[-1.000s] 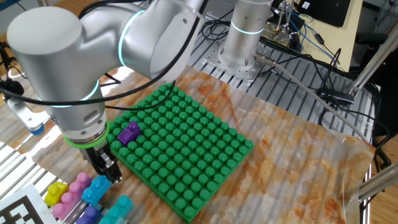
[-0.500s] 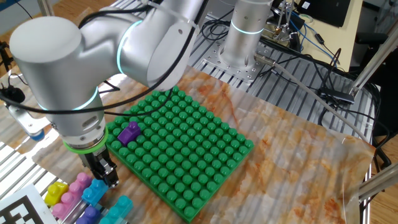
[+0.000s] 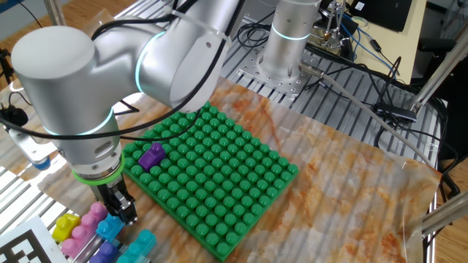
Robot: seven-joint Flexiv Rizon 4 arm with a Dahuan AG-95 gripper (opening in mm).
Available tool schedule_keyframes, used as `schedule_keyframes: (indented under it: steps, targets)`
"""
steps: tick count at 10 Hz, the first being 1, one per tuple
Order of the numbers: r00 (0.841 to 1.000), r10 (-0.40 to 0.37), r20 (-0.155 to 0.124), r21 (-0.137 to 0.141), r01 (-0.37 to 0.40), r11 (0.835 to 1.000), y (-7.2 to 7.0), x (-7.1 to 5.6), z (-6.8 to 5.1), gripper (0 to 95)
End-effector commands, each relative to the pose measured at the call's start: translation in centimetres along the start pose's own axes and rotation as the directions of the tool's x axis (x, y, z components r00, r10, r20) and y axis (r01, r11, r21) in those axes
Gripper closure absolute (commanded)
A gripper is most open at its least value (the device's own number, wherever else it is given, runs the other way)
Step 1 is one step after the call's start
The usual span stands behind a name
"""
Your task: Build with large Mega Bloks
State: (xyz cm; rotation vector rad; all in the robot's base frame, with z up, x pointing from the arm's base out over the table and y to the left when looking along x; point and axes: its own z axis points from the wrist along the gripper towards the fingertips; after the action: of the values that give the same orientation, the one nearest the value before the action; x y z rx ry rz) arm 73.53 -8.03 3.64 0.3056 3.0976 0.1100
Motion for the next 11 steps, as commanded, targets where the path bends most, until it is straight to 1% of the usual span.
schedule_keyframes:
  steps: [1, 2, 3, 4, 5, 6, 8, 9, 10, 11]
  targets:
    - [1.000, 0.003, 0.003, -0.001, -0.003, 1.000, 0.0, 0.0, 0.2, 57.0]
    - [1.000, 0.003, 0.004, -0.002, -0.003, 1.000, 0.0, 0.0, 0.4, 57.0]
    - [1.000, 0.002, 0.004, -0.003, -0.002, 1.000, 0.1, 0.0, 0.5, 76.0]
    - [1.000, -0.001, 0.010, -0.003, 0.001, 1.000, 0.0, 0.0, 0.7, 76.0]
    - [1.000, -0.007, 0.025, -0.003, 0.007, 1.000, 0.0, 0.0, 1.0, 76.0]
    - [1.000, -0.011, 0.028, -0.002, 0.011, 1.000, 0.0, 0.0, 1.1, 95.0]
    - [1.000, -0.015, 0.028, 0.005, 0.015, 1.000, 0.0, 0.0, 1.1, 95.0]
    - [1.000, -0.012, 0.023, 0.008, 0.012, 1.000, 0.1, 0.0, 0.7, 95.0]
    - [1.000, -0.004, 0.012, 0.010, 0.004, 1.000, 0.2, 0.1, -0.1, 95.0]
    - [1.000, 0.004, 0.007, 0.011, -0.004, 1.000, 0.3, 0.2, -0.9, 95.0]
